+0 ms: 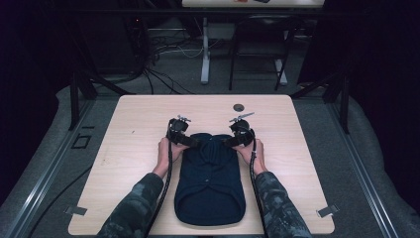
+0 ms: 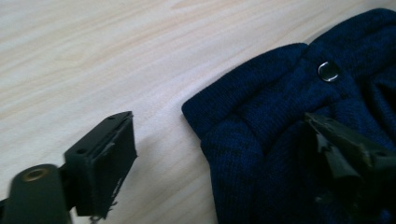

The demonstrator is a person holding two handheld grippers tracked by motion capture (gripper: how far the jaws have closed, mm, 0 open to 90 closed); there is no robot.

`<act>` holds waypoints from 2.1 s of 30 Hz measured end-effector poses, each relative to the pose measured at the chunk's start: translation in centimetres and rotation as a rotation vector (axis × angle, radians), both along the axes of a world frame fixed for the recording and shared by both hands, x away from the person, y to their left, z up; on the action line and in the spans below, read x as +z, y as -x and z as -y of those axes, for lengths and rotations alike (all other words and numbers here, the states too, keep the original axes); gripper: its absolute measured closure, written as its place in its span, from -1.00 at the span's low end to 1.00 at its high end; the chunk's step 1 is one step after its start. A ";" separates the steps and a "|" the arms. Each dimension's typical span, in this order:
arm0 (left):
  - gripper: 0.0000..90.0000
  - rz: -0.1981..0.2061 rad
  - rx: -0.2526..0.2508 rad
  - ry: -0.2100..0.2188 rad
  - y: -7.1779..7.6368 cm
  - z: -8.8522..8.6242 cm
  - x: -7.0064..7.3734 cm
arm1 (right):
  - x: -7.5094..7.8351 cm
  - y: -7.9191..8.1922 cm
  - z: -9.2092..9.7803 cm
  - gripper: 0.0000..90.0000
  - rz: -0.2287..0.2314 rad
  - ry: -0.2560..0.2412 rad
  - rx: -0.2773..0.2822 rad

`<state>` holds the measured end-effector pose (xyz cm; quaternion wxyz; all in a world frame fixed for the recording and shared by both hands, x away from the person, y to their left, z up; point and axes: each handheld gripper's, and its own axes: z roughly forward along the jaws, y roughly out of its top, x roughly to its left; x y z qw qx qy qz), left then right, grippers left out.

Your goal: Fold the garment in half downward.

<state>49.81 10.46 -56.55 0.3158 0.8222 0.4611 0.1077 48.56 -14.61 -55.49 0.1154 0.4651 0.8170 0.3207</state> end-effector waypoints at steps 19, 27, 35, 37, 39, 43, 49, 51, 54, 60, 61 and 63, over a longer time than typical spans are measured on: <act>0.07 -0.012 -0.076 0.032 0.3 0.5 -0.2 | -1.0 -0.1 -1.0 0.45 -0.029 0.026 0.041; 0.50 0.030 -0.095 0.016 0.9 0.7 -0.2 | -1.0 0.5 -1.0 0.58 0.003 0.037 0.039; 0.65 0.090 -0.108 -0.003 1.8 0.9 0.5 | 0.0 1.3 -1.2 0.71 0.067 0.053 0.044; 0.66 0.100 -0.110 -0.001 1.9 0.9 0.6 | 0.2 1.5 -1.2 0.71 0.078 0.057 0.045; 0.66 0.114 -0.111 0.005 2.2 0.9 0.9 | 0.6 1.9 -1.2 0.72 0.098 0.065 0.053; 0.67 0.167 -0.132 0.016 3.1 0.7 2.1 | 2.0 2.9 -1.2 0.72 0.150 0.076 0.074; 0.67 0.229 -0.156 0.022 4.1 0.6 3.6 | 3.6 3.8 -0.9 0.72 0.195 0.072 0.089; 0.67 0.250 -0.163 0.021 4.4 0.6 4.1 | 4.1 4.1 -0.8 0.72 0.207 0.073 0.097; 0.67 0.276 -0.178 0.028 4.9 0.5 4.8 | 4.7 4.5 -0.6 0.72 0.229 0.073 0.102; 0.68 0.327 -0.196 0.029 5.7 0.4 6.0 | 5.9 5.2 -0.3 0.72 0.276 0.066 0.113; 0.68 0.335 -0.199 0.026 5.8 0.4 6.1 | 6.1 5.4 -0.3 0.72 0.281 0.071 0.115; 0.68 0.351 -0.206 0.017 6.0 0.4 6.5 | 6.4 5.6 -0.4 0.72 0.291 0.073 0.119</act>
